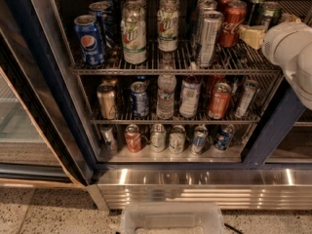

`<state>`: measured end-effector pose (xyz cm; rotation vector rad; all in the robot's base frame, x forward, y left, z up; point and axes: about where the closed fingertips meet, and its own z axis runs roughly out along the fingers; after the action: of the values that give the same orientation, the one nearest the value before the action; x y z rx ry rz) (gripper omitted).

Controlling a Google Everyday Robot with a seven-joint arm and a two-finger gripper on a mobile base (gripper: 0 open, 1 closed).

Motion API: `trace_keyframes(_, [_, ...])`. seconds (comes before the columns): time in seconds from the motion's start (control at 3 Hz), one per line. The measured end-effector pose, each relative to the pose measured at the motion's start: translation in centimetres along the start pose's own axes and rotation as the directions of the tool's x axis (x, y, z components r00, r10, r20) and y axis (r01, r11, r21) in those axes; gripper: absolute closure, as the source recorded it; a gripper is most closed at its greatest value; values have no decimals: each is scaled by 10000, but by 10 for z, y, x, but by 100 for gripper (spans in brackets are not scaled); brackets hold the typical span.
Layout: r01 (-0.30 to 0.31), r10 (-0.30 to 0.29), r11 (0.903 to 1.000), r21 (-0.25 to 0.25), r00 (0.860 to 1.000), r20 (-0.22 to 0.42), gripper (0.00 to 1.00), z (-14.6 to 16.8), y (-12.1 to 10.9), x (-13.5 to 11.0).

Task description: Pick green can from top shelf of fridge

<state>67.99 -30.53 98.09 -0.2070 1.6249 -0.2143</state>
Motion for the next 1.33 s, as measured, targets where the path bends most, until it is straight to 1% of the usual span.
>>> trace_keyframes(0.33, [27,-27,9996,265,10000,30,33,9,-8,1])
trace_keyframes(0.67, [35,-38,9989,475,10000,55,31,13,-16,1])
trace_keyframes(1.0, [46,-49,9968,802,10000,44,31,18,-26,2])
trace_keyframes(1.33, [47,-50,9967,805,10000,42,31,18,-24,2])
